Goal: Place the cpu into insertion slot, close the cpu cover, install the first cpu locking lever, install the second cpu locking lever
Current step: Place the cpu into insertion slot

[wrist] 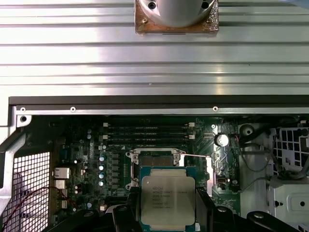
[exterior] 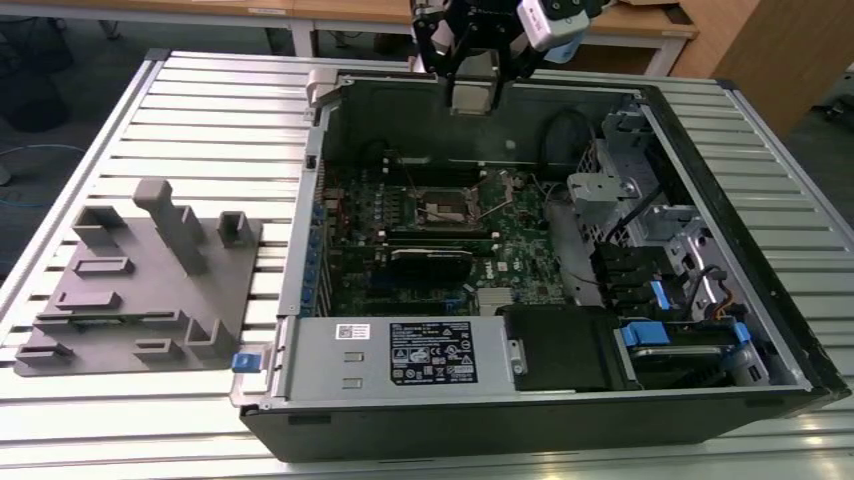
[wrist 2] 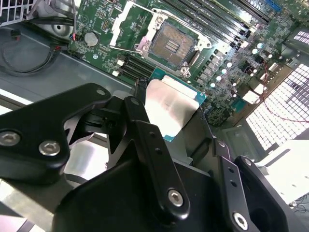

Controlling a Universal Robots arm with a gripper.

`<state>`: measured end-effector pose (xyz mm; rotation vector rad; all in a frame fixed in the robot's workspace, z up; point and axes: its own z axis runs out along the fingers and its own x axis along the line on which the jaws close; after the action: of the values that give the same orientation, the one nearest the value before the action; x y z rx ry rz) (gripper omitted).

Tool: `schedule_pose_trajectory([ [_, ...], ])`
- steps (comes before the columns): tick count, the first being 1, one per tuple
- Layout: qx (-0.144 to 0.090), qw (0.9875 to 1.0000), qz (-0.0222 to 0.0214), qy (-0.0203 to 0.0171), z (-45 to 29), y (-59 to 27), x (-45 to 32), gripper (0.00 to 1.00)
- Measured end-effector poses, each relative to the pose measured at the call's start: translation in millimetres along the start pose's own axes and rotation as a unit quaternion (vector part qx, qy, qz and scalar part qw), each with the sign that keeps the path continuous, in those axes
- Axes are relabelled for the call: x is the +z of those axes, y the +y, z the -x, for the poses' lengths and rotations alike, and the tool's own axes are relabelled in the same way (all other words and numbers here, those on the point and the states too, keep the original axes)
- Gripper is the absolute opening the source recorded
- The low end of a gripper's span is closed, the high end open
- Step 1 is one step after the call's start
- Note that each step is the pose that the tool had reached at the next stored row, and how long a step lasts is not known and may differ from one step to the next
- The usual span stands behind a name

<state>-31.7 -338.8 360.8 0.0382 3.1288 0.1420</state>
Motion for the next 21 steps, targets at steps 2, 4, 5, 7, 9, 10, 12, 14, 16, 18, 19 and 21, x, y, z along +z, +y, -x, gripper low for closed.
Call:
schedule_pose_trajectory([
  [2, 0.000, 1.0000, -0.0001, 0.0000, 0.0, 0.0, 0.0, 0.54],
  [4, 0.000, 1.0000, 0.0000, 0.0000, 0.0, 0.0, 0.1, 0.54],
  [5, 0.000, 1.0000, 0.0000, 0.0000, 0.0, 0.0, 0.1, 0.54],
  [7, 0.000, 1.0000, 0.0000, 0.0000, 0.0, 0.0, 0.4, 0.54],
  [9, 0.000, 1.0000, 0.0001, -0.0001, 0.0, -0.1, 1.2, 0.54],
  [10, 0.000, 1.0000, 0.0000, 0.0000, 0.0, -0.2, 1.5, 0.54],
  [12, 0.000, 1.0000, 0.0000, 0.0000, 0.0, -0.2, 1.7, 0.54],
  [14, 0.000, 1.0000, 0.0000, 0.0000, 0.0, -0.2, 1.8, 0.54],
  [16, 0.000, 1.0000, 0.0000, 0.0000, 0.0, -0.2, 1.8, 0.54],
  [18, 0.000, 1.0000, 0.0000, 0.0000, 0.0, -0.2, 2.0, 0.54],
  [19, 0.000, 1.0000, 0.0001, -0.0001, 0.0, -0.2, 2.3, 0.54],
  [21, 0.000, 1.0000, 0.0001, -0.0001, 0.0, -0.3, 3.4, 0.54],
])
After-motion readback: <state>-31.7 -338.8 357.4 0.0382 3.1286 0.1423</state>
